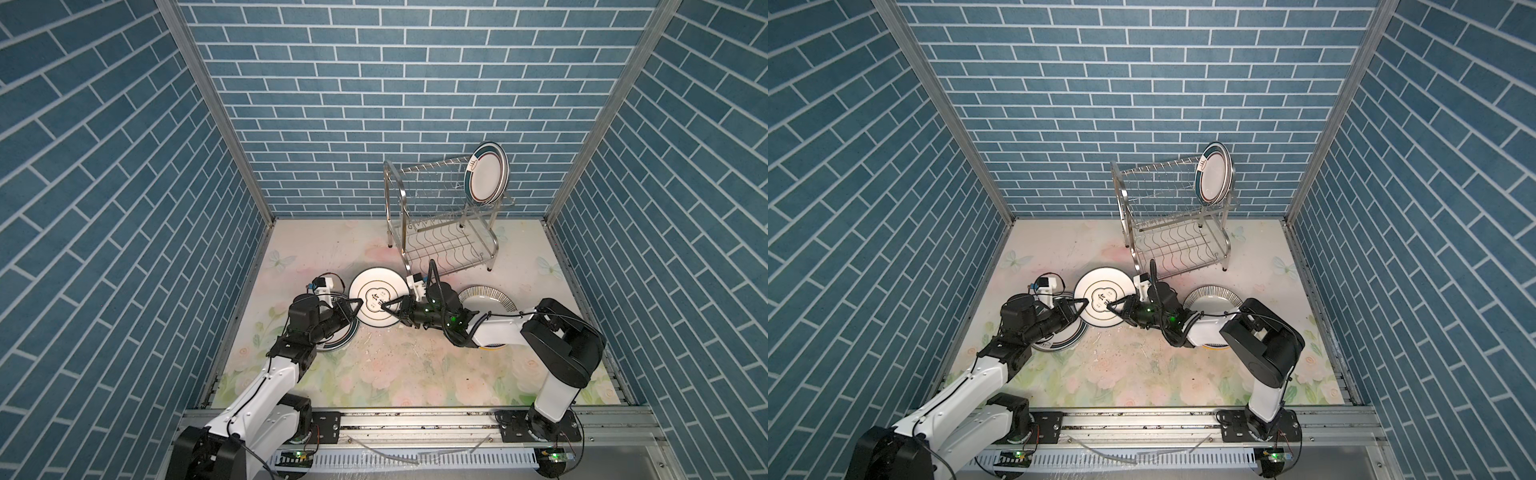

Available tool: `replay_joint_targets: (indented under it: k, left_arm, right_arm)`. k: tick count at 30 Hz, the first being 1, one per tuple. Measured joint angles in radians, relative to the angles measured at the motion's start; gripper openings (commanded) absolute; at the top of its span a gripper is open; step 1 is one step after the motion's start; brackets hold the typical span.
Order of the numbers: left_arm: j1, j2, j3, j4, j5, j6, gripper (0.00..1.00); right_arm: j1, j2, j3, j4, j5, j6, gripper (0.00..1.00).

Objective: Unload the plates from the dish rack
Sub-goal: Place the plate among the plates.

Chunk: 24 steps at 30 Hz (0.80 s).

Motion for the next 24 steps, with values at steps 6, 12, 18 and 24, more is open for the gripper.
replay_joint_targets:
  k: [6, 12, 18, 24]
  left_arm:
    - [0.012, -0.006, 0.0, -0.006, 0.015, 0.005, 0.0]
    - [0.055, -0.035, 0.013, -0.108, 0.045, 0.031, 0.0]
    - [0.156, -0.129, 0.035, -0.282, 0.042, 0.074, 0.0]
    - [0.303, -0.169, 0.038, -0.437, 0.024, 0.106, 0.0]
  right_arm:
    - [0.002, 0.006, 0.006, -0.007, -0.005, -0.003, 0.49]
    - [0.003, -0.003, 0.006, -0.039, -0.019, -0.023, 0.63]
    - [-0.023, -0.13, 0.006, -0.233, 0.025, -0.107, 0.65]
    - [-0.045, -0.327, 0.006, -0.449, 0.111, -0.219, 0.65]
